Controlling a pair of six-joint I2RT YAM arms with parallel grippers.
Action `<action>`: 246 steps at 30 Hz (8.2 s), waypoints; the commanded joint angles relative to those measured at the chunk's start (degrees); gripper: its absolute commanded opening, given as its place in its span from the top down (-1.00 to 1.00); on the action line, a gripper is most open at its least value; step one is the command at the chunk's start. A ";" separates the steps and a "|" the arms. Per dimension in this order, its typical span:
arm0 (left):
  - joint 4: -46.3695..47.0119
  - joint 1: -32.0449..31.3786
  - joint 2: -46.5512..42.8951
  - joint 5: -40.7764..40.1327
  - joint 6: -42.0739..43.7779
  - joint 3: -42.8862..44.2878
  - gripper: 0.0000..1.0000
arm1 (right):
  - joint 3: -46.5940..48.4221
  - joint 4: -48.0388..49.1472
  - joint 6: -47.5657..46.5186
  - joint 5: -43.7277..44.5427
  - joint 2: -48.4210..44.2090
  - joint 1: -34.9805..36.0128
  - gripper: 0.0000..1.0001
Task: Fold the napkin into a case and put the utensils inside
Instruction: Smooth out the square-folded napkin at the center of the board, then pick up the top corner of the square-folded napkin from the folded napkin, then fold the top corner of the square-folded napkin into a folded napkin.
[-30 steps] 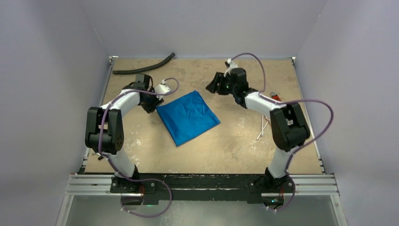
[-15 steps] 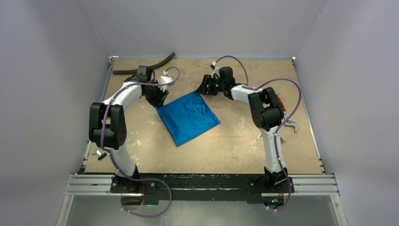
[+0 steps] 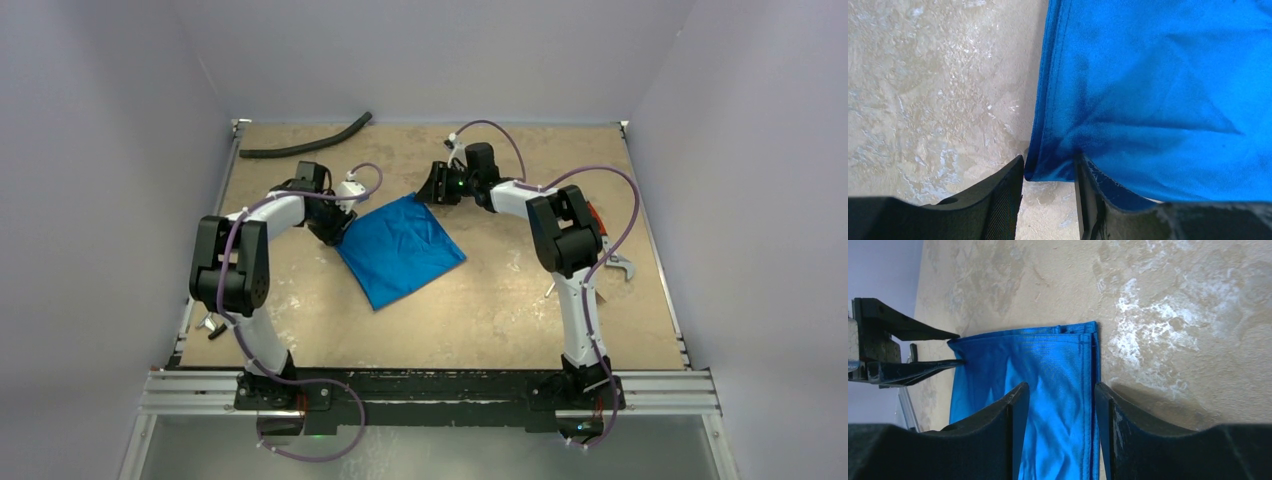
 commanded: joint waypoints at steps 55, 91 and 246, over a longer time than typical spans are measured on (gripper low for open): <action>4.88 -0.27 -1.14 1.69 -5.44 3.32 0.47 | 2.13 -2.19 -6.98 9.35 -3.37 2.20 -0.16; 5.14 -0.27 0.17 2.05 -5.52 2.65 0.51 | 3.43 -6.89 -11.04 16.44 -3.39 9.63 -0.10; -4.53 0.33 0.31 0.88 -3.32 11.54 0.65 | -34.53 10.73 -16.25 21.86 -30.96 25.04 0.72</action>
